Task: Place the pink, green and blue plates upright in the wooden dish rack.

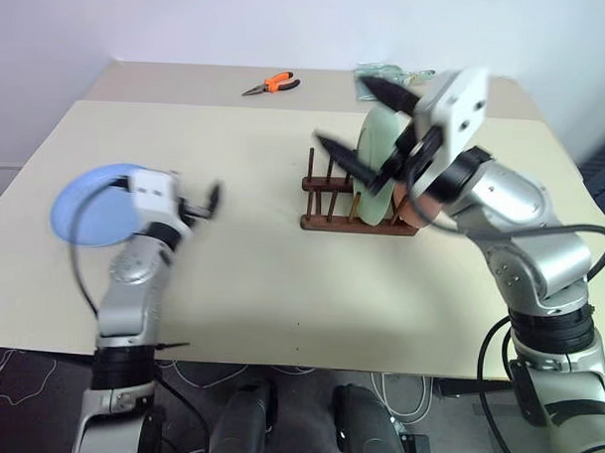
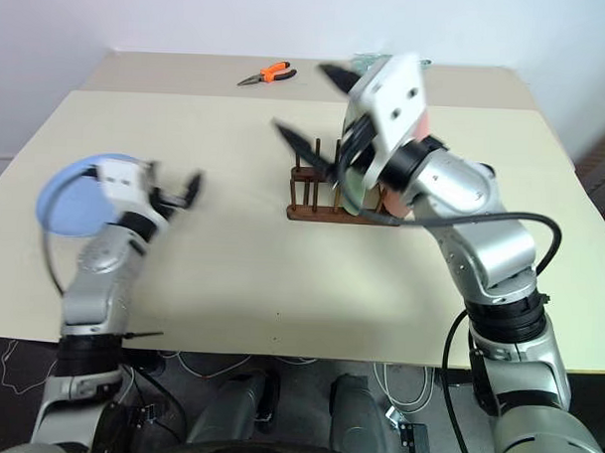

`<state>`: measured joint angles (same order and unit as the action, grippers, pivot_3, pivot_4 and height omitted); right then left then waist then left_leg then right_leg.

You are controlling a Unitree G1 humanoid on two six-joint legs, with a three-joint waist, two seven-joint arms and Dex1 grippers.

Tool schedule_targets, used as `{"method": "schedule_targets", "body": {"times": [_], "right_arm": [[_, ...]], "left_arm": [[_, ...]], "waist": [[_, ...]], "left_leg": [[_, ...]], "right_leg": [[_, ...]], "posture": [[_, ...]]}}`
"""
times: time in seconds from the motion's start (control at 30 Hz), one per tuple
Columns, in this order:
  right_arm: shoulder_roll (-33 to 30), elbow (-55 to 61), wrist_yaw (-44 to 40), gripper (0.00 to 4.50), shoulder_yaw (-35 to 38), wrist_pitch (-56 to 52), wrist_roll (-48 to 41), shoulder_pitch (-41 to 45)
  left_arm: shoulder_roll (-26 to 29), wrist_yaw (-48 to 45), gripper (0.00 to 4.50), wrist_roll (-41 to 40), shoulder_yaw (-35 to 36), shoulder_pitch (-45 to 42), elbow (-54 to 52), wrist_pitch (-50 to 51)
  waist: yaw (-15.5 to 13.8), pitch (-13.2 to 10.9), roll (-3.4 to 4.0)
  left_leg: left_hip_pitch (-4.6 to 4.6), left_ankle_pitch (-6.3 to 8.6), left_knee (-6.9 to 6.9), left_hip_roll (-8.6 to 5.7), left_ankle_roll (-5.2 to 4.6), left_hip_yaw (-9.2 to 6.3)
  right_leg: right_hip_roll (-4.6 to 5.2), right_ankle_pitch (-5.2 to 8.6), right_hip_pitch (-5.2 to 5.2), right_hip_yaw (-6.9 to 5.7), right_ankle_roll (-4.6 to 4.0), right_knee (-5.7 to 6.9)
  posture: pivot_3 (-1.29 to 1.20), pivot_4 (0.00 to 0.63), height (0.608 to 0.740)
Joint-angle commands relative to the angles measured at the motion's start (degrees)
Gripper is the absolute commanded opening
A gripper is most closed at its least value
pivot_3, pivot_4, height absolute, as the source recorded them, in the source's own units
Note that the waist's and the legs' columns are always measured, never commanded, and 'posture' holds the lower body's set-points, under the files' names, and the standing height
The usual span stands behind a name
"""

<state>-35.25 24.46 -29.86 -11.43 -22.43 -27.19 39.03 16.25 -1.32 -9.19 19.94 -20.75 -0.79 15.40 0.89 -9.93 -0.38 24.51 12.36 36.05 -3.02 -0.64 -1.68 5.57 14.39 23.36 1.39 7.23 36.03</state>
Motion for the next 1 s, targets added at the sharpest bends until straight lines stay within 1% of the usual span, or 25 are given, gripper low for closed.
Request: {"method": "schedule_targets", "body": {"times": [0.03, 0.13, 0.2, 0.27, 0.33, 0.47, 0.53, 0.57, 0.67, 0.73, 0.77, 0.8, 0.9, 1.0], "right_arm": [[0.5, 1.0, -3.95, 4.33, -3.43, 3.02, 4.95, -1.67], [2.01, -0.4, -6.04, 4.33, -5.12, 4.62, 7.55, -3.06], [2.98, -1.53, -7.06, 4.33, -5.69, 5.62, 9.12, -3.59], [3.92, -2.3, -8.0, 4.33, -5.61, 5.97, 9.88, -3.78], [4.96, -2.88, -8.57, 4.33, -5.25, 6.14, 10.25, -3.75], [6.49, -3.26, -9.26, 4.33, -4.7, 6.24, 11.19, -4.06], [6.58, -2.92, -9.26, 4.5, -4.63, 6.54, 12.16, -4.87], [6.63, -2.75, -9.27, 4.5, -4.57, 6.62, 12.54, -5.19], [6.81, -2.16, -9.4, 4.5, -4.07, 6.12, 12.98, -5.85], [6.88, -1.75, -9.46, 4.5, -3.55, 5.07, 12.66, -6.19], [6.88, -1.59, -9.51, 4.5, -3.36, 4.55, 12.56, -6.29], [6.75, -1.41, -9.53, 4.5, -3.16, 4.14, 12.59, -6.39], [6.51, -0.86, -9.22, 4.5, -2.92, 3.83, 13.65, -6.49], [6.83, -0.95, -8.46, 4.5, -3.35, 4.95, 15.93, -5.89]], "left_arm": [[0.55, 15.04, 4.48, 2.34, 10.24, -1.45, 1.2, 4.41], [-0.84, 21.86, 4.48, -0.42, 16.77, -2.34, 0.79, 8.58], [-2.8, 23.66, 4.48, -5.2, 20.94, -2.8, -0.37, 12.04], [-3.91, 22.92, 4.48, -9.25, 22.69, -2.68, -1.6, 14.96], [-5.5, 21.51, 4.48, -15.52, 24.41, -3.09, -2.48, 19.78], [-6.38, 19.86, 4.48, -23.66, 26.66, -3.9, -2.54, 23.09], [-6.62, 20.02, 3.94, -27.15, 28.03, -4.55, -1.52, 24.32], [-6.75, 20.36, 3.65, -28.47, 28.7, -4.86, -1.0, 24.16], [-6.55, 21.82, 2.14, -31.19, 30.28, -5.83, 0.91, 23.23], [-6.26, 22.89, 1.04, -32.91, 31.18, -6.69, 2.19, 22.75], [-5.99, 23.03, 0.47, -33.35, 31.19, -6.99, 2.66, 22.52], [-5.46, 22.3, 0.03, -33.51, 30.41, -7.3, 2.88, 22.5], [-4.34, 17.25, 0.03, -34.0, 26.07, -7.75, 0.71, 21.58], [-3.76, 13.24, 0.03, -33.26, 18.95, -9.36, -4.52, 21.8]], "waist": [[-0.2, -0.03, -0.14], [-0.37, -0.11, -0.33], [-0.66, -0.09, -0.44], [-1.0, -0.06, -0.57], [-1.19, -0.08, -0.81], [-1.26, -0.09, -0.85], [-1.27, -0.09, -0.85], [-1.27, -0.09, -0.85], [-1.26, -0.09, -0.85], [-1.28, -0.09, -0.86], [-1.28, -0.09, -0.86], [-1.32, -0.08, -0.86], [-1.32, -0.1, -0.92], [-1.46, -0.11, -0.95]], "left_leg": [[0.0, 0.0, 0.01, -0.01, 0.0, 0.0], [0.01, 0.0, 0.06, -0.09, 0.02, 0.0], [0.01, 0.0, 0.11, -0.11, 0.04, -0.01], [0.01, 0.01, 0.13, -0.12, 0.06, -0.02], [0.01, 0.0, 0.11, -0.12, 0.09, -0.03], [0.0, -0.02, 0.06, -0.12, 0.18, -0.04], [0.0, -0.03, 0.04, -0.11, 0.21, -0.04], [0.0, -0.03, 0.04, -0.11, 0.22, -0.04], [0.0, -0.03, 0.04, -0.11, 0.22, -0.04], [0.0, -0.05, 0.03, -0.11, 0.24, -0.04], [0.0, -0.05, 0.04, -0.1, 0.25, -0.05], [0.0, -0.06, 0.03, -0.1, 0.25, -0.05], [0.0, -0.06, 0.02, -0.11, 0.26, -0.04], [0.01, -0.06, 0.01, -0.11, 0.27, -0.04]], "right_leg": [[0.0, 0.0, -0.01, -0.01, 0.01, 0.0], [0.06, -0.01, -0.02, -0.02, 0.03, 0.0], [0.08, -0.04, -0.03, -0.03, 0.08, -0.02], [0.11, -0.04, -0.01, -0.06, 0.08, -0.04], [0.11, -0.04, -0.01, -0.06, 0.08, -0.02], [0.11, -0.05, -0.02, -0.06, 0.07, -0.01], [0.1, -0.05, -0.02, -0.06, 0.06, -0.01], [0.09, -0.05, -0.02, -0.06, 0.06, -0.01], [0.09, -0.05, -0.01, -0.06, 0.06, -0.01], [0.07, -0.05, -0.01, -0.06, 0.06, 0.0], [0.07, -0.05, -0.02, -0.06, 0.06, 0.01], [0.07, -0.05, -0.02, -0.06, 0.06, 0.0], [0.07, -0.05, -0.02, -0.06, 0.05, -0.01], [0.07, -0.05, -0.03, -0.07, 0.05, -0.02]], "posture": [[0.0, 0.15, 0.738], [0.0, 0.15, 0.738], [0.0, 0.15, 0.738], [0.0, 0.15, 0.738], [0.0, 0.15, 0.738], [0.0, 0.15, 0.738], [0.0, 0.15, 0.738], [0.0, 0.15, 0.738], [0.0, 0.15, 0.738], [0.0, 0.15, 0.738], [0.0, 0.15, 0.738], [0.0, 0.15, 0.738], [0.0, 0.15, 0.738], [0.0, 0.15, 0.738]]}}
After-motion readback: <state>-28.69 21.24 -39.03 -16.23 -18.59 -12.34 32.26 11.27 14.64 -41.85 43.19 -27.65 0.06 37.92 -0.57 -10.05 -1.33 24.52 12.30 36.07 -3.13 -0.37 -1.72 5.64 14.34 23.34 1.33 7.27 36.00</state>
